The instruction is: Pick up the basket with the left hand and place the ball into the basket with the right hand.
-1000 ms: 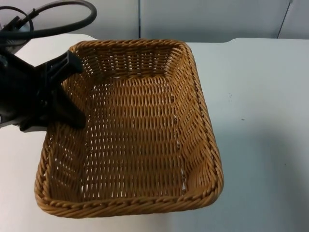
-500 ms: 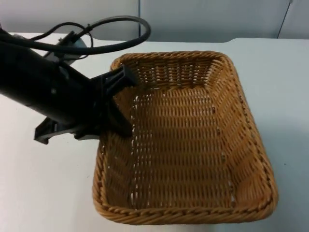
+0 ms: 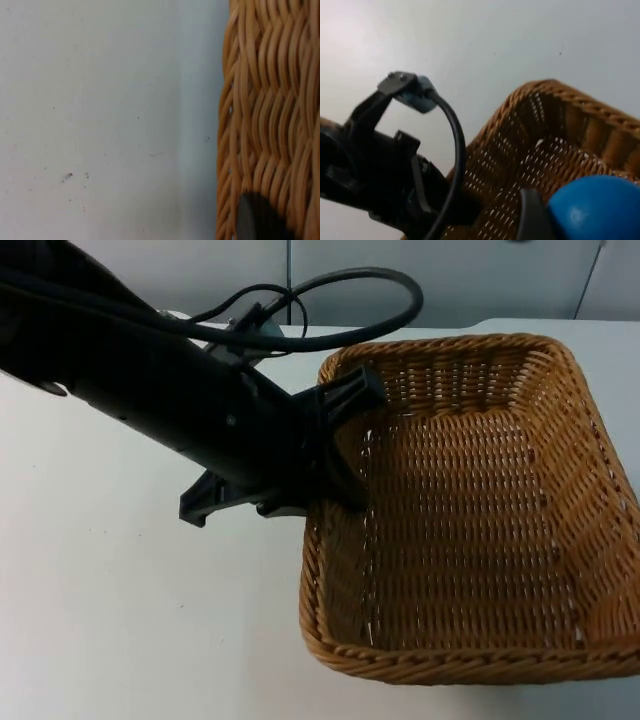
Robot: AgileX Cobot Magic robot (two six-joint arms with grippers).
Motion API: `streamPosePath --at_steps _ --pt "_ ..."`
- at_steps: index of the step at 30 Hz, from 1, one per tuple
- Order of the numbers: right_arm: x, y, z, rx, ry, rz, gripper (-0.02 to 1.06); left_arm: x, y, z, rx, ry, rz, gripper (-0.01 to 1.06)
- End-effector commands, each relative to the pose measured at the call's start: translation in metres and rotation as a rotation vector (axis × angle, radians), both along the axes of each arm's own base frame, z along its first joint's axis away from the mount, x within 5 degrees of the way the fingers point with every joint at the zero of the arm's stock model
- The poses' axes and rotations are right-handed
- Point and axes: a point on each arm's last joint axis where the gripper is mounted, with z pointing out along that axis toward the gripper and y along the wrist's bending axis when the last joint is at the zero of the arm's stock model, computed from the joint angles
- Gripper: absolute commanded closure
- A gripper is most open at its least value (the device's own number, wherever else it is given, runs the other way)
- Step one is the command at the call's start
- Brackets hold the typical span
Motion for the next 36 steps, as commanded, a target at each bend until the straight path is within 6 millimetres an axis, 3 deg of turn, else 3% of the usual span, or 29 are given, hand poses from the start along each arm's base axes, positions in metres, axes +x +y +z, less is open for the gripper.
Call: streamPosePath --at_steps 1,14,36 --pt "0.003 0.005 -0.022 -0.008 0.02 -0.004 1.05 0.001 -0.005 0.004 -0.022 -0.003 0.009 0.9" --pt "0.019 0.012 -0.087 -0.074 0.136 -0.021 1.05 0.002 -0.004 0.003 -0.007 -0.01 0.019 0.9" --pt "0.037 0.019 -0.16 -0.195 0.27 -0.008 1.05 0.003 -0.003 0.002 0.002 -0.018 0.028 0.9"
